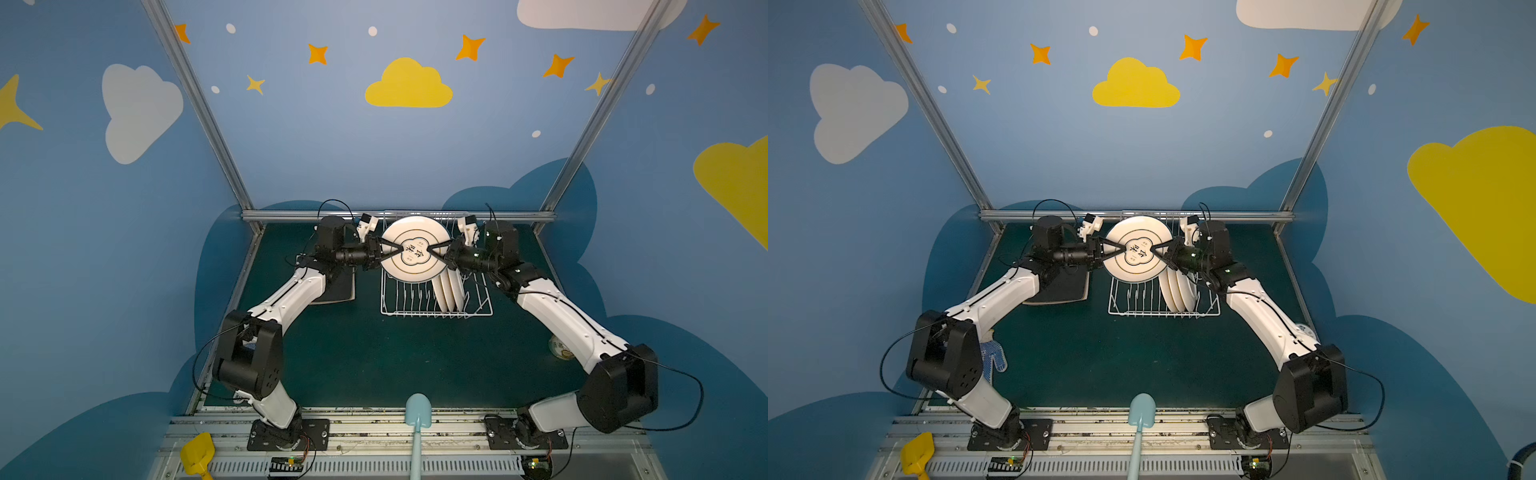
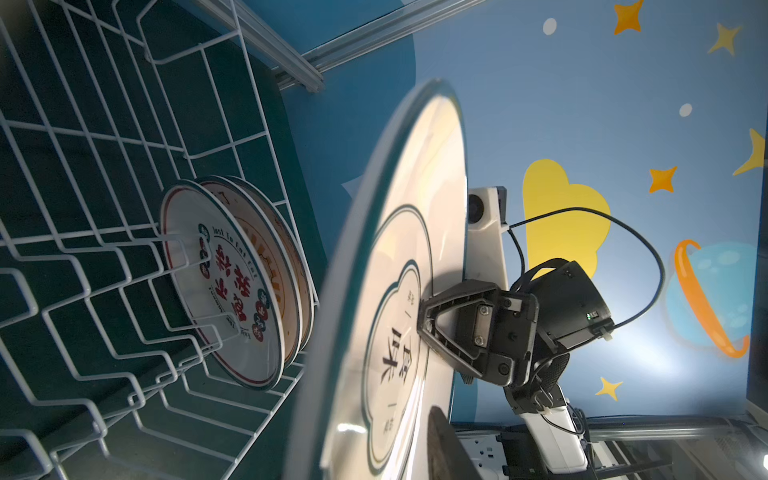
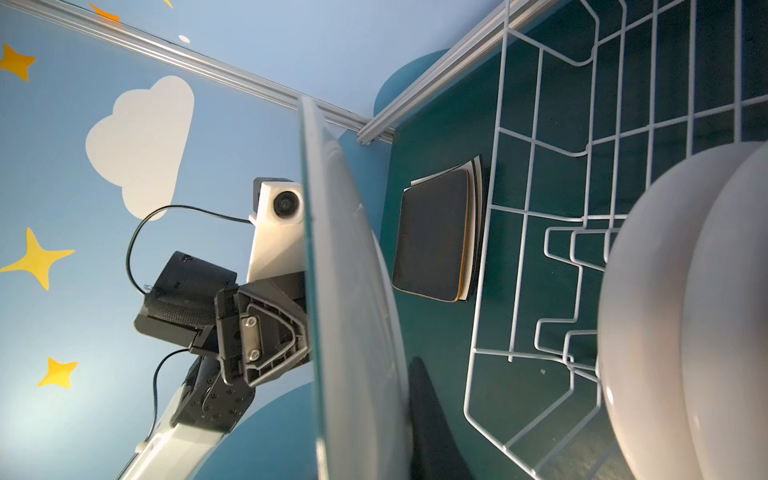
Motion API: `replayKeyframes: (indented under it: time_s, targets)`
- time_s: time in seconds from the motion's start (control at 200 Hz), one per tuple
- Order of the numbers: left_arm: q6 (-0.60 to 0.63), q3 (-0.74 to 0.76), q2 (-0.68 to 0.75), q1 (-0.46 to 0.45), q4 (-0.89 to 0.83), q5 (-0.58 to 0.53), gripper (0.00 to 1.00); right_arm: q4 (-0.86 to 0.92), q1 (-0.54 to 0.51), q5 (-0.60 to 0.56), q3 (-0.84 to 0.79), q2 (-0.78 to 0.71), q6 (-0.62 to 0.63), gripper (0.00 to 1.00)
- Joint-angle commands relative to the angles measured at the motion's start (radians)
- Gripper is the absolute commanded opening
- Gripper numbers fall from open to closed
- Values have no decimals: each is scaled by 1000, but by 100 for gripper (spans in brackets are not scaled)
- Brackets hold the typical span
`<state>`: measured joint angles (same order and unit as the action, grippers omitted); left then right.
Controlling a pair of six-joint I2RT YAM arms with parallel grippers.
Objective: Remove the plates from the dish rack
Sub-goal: 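Hold the white plate with both grippers and lift it clear of the rack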
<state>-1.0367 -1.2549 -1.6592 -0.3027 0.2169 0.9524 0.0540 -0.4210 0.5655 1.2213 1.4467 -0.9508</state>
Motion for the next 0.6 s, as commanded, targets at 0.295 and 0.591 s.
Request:
replayKeyframes:
  time_s: [0.295, 0.591]
  targets:
    - [4, -26, -11, -3, 7, 8, 3, -61, -5, 26, 27, 6, -7, 0]
    - [1, -32, 0, 2, 2, 8, 3, -27, -4, -24, 21, -32, 42, 43]
